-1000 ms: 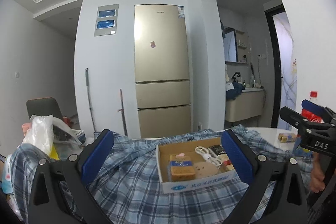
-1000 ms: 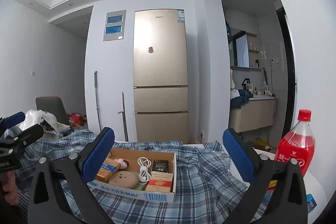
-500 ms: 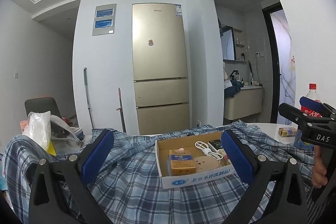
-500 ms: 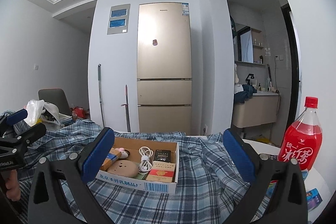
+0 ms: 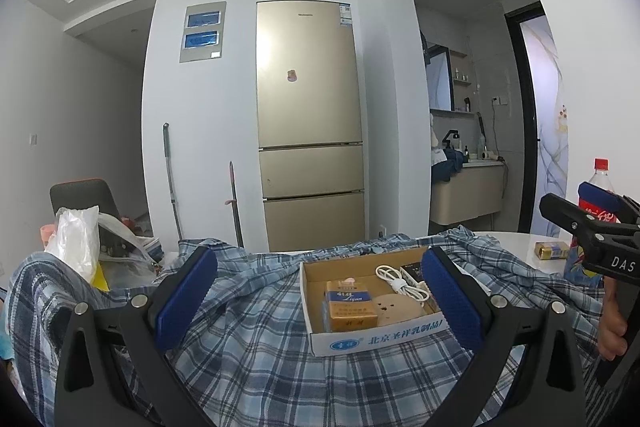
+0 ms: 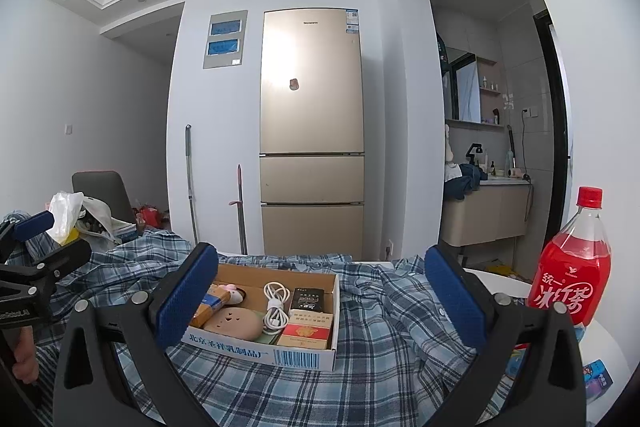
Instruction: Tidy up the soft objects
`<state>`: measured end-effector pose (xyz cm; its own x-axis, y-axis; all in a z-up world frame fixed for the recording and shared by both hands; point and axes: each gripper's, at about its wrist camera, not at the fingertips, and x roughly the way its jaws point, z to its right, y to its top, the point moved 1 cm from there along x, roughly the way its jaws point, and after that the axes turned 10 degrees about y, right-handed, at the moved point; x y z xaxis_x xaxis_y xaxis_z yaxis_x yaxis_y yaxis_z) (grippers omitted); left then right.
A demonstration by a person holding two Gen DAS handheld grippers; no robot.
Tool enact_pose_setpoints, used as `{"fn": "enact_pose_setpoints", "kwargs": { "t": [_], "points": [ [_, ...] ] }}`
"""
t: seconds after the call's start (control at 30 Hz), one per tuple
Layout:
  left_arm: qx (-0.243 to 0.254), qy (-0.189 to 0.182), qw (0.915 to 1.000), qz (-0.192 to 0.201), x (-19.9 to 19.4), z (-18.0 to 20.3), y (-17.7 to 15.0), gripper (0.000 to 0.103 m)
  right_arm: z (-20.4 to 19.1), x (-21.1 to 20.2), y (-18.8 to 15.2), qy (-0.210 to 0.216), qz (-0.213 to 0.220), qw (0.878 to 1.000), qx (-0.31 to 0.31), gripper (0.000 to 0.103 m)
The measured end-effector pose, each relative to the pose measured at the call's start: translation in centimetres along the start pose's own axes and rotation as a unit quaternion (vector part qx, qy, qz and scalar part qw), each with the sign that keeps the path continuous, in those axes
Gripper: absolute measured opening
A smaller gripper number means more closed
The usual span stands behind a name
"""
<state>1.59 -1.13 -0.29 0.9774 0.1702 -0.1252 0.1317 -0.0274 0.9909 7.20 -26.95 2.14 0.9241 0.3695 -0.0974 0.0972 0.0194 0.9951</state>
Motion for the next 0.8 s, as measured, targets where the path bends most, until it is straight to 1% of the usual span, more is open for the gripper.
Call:
{"fn": "enact_pose_setpoints", "kwargs": {
  "t": [0.8],
  "points": [
    [0.007,-0.008,0.9999,0.004,-0.37,0.11,0.4,0.103,0.02,0.0,0.0,0.0,0.0,1.0,0.0,0.103]
  ]
}}
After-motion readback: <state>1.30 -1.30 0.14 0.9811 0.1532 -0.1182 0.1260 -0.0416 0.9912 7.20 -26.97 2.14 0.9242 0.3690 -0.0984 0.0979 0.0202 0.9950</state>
